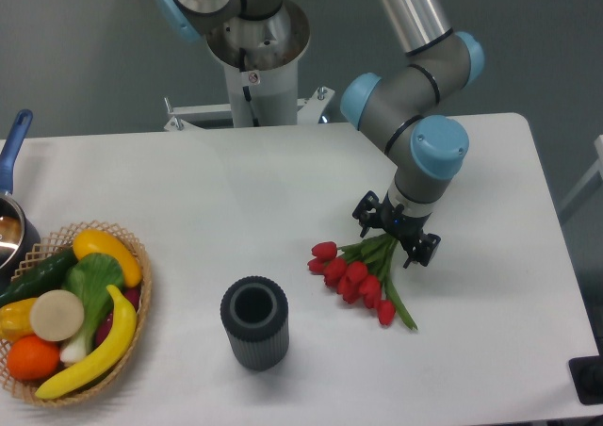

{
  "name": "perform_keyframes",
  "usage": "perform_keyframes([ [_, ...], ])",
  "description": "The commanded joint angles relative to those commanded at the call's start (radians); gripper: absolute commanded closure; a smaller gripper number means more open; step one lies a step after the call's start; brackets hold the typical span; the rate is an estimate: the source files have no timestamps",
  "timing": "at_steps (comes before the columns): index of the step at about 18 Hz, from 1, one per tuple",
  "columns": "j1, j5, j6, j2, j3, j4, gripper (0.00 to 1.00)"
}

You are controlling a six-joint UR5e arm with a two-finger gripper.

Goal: Pick up the flowers from the table
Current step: 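Lower the gripper around the tulip stems below the blooms and close it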

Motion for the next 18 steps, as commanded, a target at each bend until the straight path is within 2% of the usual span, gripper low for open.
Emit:
perform_keyframes([
  [9,-0.005,0.0,0.0,-0.003,-0.009,0.0,0.0],
  [11,-0.006,0.0,-0.002,-0.005,-0.009,0.0,0.17],
  [13,-0.011,0.002,0.0,-0.012,-0.008,0.0,0.27],
  [18,-0.012,0.002,0.0,-0.011,-0.006,0.0,0.38],
])
